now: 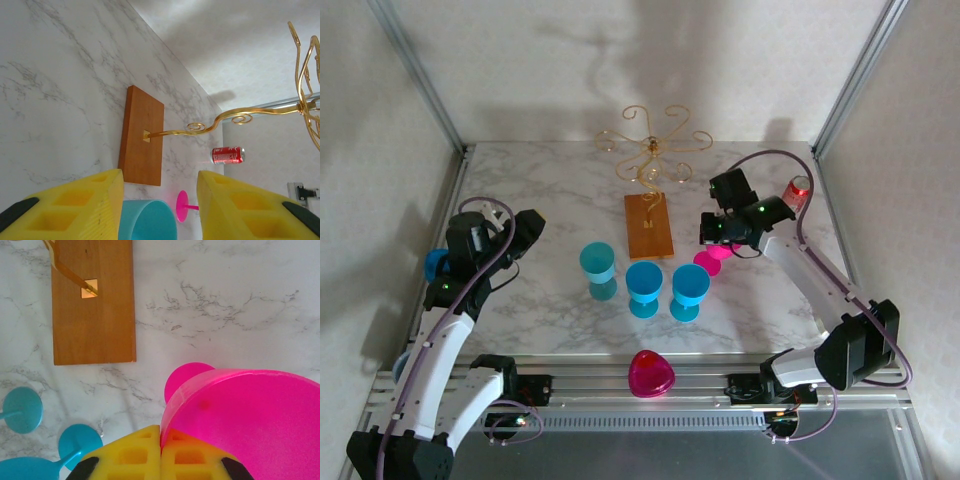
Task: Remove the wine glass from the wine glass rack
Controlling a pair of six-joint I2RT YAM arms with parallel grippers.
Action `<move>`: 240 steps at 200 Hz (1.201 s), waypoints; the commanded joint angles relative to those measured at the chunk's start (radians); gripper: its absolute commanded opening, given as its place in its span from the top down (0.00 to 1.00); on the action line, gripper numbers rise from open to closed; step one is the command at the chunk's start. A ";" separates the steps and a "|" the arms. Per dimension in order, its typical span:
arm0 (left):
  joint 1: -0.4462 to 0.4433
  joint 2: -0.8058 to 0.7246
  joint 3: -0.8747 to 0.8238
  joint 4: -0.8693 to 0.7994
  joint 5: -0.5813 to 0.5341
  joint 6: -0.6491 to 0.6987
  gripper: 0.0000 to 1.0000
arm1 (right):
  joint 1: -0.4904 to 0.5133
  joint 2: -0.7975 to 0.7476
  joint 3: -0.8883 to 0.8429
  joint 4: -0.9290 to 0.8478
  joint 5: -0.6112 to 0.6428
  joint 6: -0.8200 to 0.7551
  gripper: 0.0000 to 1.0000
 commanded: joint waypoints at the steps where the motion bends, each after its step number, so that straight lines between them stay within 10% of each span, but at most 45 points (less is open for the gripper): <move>1: 0.005 -0.001 -0.009 0.020 -0.013 0.015 0.58 | -0.006 0.011 -0.024 0.024 0.016 0.020 1.00; 240: 0.004 0.001 -0.012 0.012 -0.017 0.027 0.58 | -0.007 0.045 -0.062 0.064 -0.003 0.040 0.88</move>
